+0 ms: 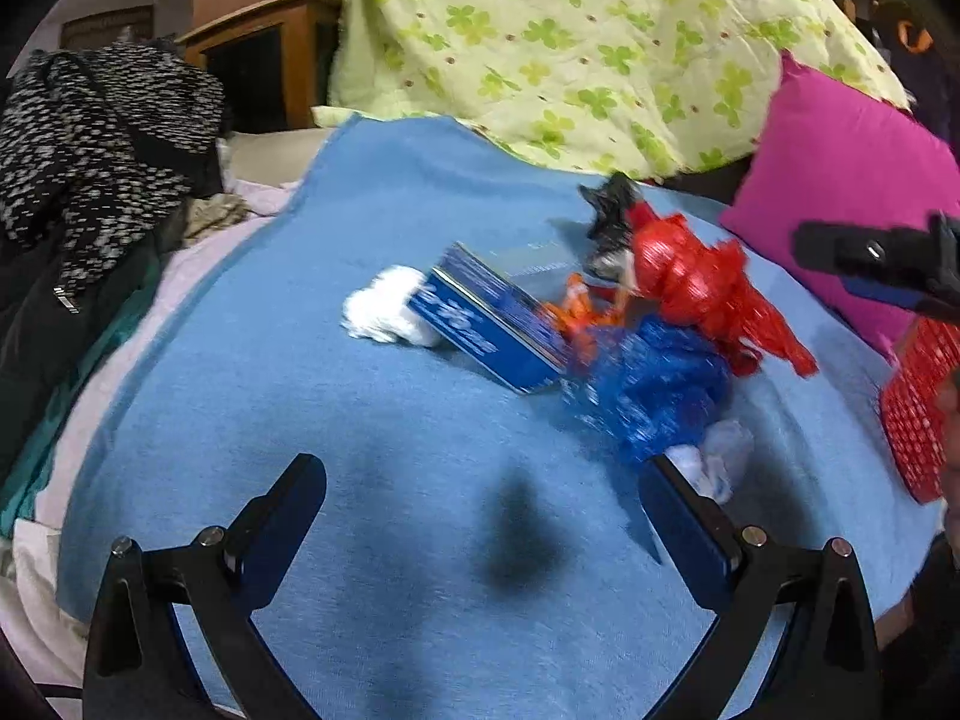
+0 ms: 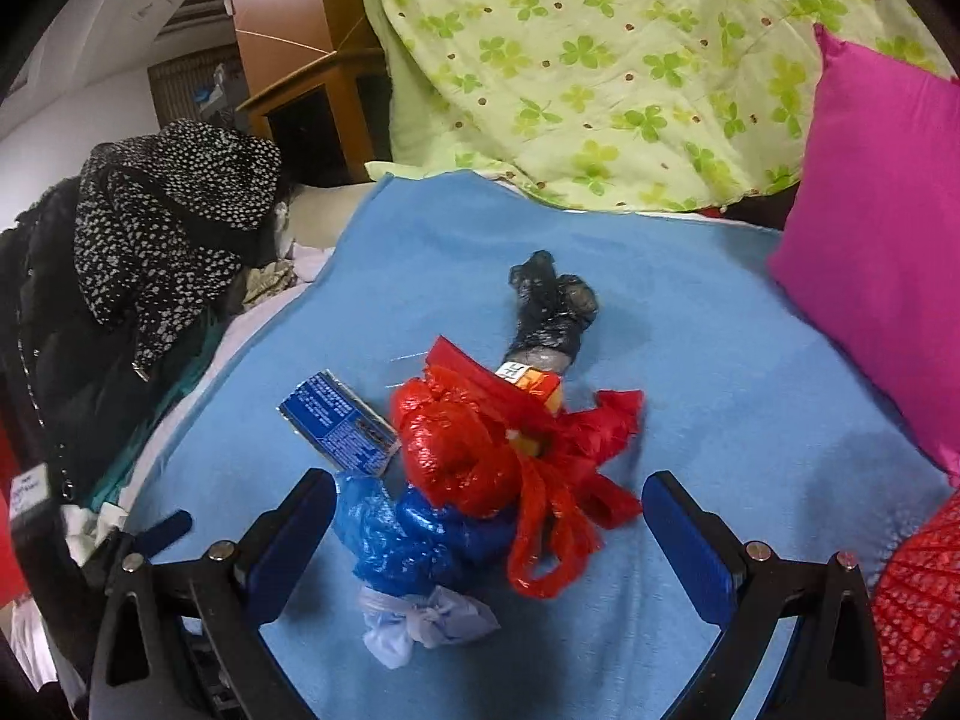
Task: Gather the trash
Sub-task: 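Move the right tool to the red plastic bag while the left tool approaches the white face mask, then close the right tool on the red bag while the left tool grasps the white mask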
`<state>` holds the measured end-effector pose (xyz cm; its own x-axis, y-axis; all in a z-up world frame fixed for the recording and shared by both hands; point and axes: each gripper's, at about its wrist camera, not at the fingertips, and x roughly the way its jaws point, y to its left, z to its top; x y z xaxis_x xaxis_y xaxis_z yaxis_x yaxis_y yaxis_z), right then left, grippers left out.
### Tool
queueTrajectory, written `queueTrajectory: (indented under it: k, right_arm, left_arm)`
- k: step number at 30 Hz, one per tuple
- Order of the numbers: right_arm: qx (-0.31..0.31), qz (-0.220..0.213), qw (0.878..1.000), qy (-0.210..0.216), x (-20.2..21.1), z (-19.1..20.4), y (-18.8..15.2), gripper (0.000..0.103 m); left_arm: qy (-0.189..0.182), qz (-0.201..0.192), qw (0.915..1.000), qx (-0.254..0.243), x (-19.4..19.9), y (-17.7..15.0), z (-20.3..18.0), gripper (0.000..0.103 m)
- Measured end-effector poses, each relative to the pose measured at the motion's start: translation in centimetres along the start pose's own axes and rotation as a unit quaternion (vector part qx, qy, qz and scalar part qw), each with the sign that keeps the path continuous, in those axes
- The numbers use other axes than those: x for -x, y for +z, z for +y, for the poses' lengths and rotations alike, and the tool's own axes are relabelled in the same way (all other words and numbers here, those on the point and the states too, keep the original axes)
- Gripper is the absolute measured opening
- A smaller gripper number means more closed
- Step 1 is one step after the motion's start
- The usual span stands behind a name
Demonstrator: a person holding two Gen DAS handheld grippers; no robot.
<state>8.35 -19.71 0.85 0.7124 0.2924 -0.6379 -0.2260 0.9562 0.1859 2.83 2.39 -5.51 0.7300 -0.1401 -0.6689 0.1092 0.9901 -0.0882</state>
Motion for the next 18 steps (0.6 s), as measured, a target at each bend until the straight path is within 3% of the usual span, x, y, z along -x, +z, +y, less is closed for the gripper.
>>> queueTrajectory:
  k: [6, 9, 12, 15, 18]
  right_arm:
    - [0.005, 0.017, 0.999, 0.03, -2.2, 0.9, 0.8, 0.1]
    - [0.017, 0.03, 0.999, 0.032, -3.9, 1.4, 1.0, 0.079]
    - [0.007, 0.057, 0.997, 0.042, -6.0, 1.0, 1.2, 0.074]
    - [0.001, 0.081, 0.996, 0.047, -7.9, 0.3, 1.1, 0.053]
    - [-0.011, 0.085, 0.994, 0.061, -7.9, -0.3, 0.8, 0.05]
  left_arm:
    - [-0.03, 0.039, 0.9987, -0.012, -0.9, -0.7, -0.8, 0.103]
    - [-0.037, 0.051, 0.9977, -0.024, -1.0, -1.0, -1.0, 0.103]
    - [-0.043, 0.057, 0.997, -0.03, -1.2, -1.2, -1.1, 0.103]
    - [-0.047, 0.06, 0.9963, -0.04, -1.4, -1.2, -1.3, 0.103]
    - [-0.07, 0.062, 0.9945, -0.047, -1.4, -1.2, -1.7, 0.101]
